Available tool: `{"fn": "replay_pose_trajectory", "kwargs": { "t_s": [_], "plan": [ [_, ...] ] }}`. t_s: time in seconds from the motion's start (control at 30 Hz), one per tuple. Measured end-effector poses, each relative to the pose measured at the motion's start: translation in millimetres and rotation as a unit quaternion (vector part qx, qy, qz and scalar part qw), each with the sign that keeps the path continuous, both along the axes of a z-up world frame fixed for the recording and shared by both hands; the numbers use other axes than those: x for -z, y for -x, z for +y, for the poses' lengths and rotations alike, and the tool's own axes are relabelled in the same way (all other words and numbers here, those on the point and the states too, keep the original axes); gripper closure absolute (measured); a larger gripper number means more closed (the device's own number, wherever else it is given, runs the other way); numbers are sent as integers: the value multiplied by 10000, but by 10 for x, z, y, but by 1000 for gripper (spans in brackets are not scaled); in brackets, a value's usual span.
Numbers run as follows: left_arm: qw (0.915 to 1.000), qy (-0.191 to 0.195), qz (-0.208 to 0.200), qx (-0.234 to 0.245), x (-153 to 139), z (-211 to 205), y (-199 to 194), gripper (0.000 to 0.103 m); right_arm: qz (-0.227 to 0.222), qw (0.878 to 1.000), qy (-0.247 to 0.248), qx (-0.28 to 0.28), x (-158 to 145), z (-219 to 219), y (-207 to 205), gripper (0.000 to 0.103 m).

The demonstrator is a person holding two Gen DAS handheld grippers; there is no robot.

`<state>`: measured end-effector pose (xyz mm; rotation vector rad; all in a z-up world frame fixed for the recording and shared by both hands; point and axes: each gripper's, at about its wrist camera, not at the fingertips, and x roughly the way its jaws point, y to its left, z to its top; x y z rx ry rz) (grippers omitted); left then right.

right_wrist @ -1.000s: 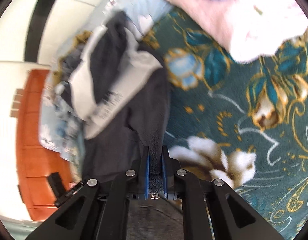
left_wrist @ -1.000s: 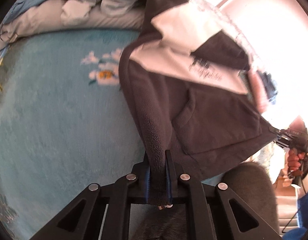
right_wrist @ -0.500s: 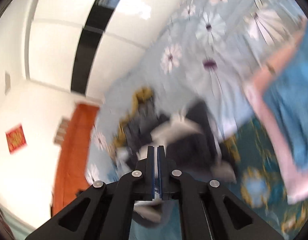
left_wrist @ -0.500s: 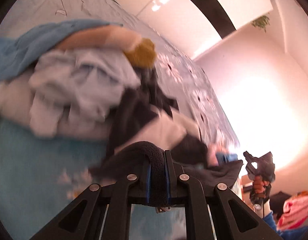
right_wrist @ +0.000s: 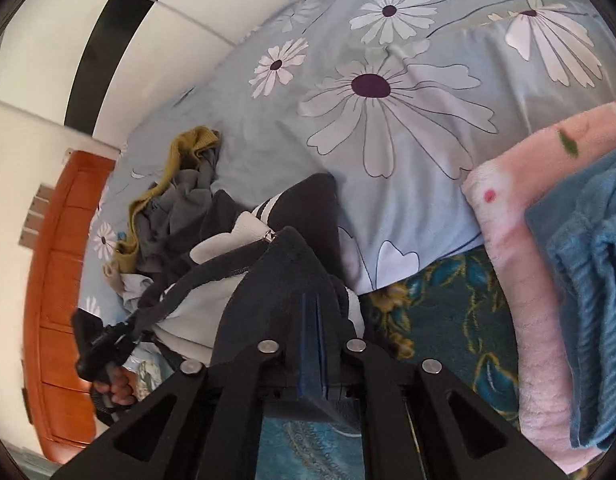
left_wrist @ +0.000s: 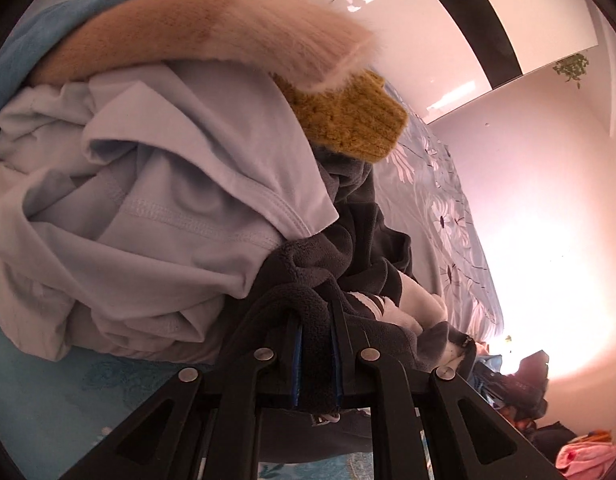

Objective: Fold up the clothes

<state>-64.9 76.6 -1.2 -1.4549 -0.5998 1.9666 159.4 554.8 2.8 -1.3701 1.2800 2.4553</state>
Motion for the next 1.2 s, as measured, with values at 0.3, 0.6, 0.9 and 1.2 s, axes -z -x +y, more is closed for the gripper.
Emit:
{"fn": "replay_pose_trajectory", "kwargs": {
  "t_s": [0.3,0.6,0.9,1.2],
  "plan": [
    [9988,-392,259,129,-215,-139,-331,42,-33,9967,-677,-442,111,-131,275,65],
    [9972,316,539,408,-187,-25,-525,41,220,9953,-774,-545,117,-242,291,83],
    [9980,212,588,-17,-350,-118,-426,95,790,9930,-785,-391,-157,-311,170,95],
    [9957,-100,336,-863,-356,-180,187,95,742,9947,-545,466,4,110,530,96]
  ]
}}
